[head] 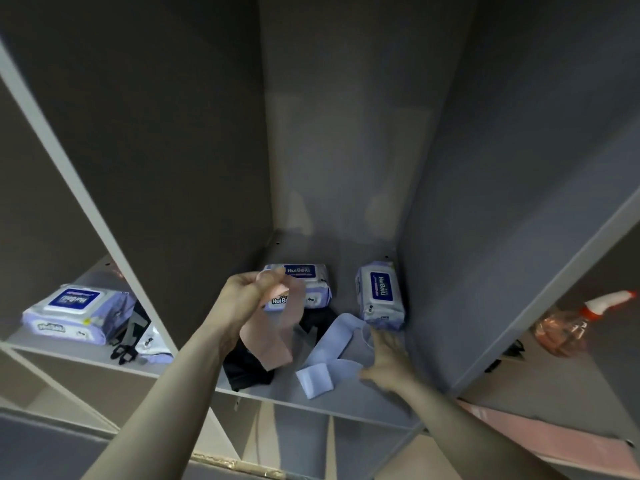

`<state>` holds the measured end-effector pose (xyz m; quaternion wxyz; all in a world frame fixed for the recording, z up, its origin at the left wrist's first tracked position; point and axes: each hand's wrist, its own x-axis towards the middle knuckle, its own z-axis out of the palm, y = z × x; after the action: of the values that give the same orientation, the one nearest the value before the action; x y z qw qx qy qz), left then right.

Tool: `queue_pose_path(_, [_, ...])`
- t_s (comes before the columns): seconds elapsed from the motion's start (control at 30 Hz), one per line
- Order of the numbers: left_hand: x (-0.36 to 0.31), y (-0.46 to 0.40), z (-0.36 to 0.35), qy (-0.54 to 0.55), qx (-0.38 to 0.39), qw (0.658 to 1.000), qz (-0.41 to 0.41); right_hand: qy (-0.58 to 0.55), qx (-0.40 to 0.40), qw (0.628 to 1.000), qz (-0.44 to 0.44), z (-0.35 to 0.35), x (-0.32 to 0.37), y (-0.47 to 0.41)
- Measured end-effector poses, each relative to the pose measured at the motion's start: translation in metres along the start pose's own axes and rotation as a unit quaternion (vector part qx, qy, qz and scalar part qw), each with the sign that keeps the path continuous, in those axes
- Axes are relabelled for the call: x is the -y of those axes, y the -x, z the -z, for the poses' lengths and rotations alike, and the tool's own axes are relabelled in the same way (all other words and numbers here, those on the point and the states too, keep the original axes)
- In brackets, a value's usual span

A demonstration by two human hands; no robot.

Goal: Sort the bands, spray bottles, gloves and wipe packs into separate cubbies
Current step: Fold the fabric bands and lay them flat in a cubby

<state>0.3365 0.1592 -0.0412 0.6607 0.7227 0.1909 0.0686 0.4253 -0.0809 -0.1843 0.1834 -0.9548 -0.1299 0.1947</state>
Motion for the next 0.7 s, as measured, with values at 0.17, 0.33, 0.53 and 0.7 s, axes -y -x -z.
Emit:
queue_pose_path(0.17, [-0.012, 0.002, -0.004, 0.021, 0.004, 1.0, -0.021, -0.362, 0.029, 0.928, 0.078, 0.042, 0.069, 0.022])
queue_pose_path(0.33, [-0.028, 0.007, -0.007, 0.056, -0.009, 0.996, -0.062, -0.432, 0.124, 0.878, 0.164, 0.066, 0.111, 0.047])
queue_pose_path(0.53, [-0.027, 0.012, 0.004, 0.086, -0.017, 0.992, -0.092, -0.612, 0.11, 0.771, 0.139, 0.092, 0.12, 0.067])
queue_pose_path(0.7, [-0.028, 0.017, 0.007, 0.095, -0.016, 0.99, -0.101, -0.368, 0.032, 0.909, 0.193, 0.11, 0.122, 0.083])
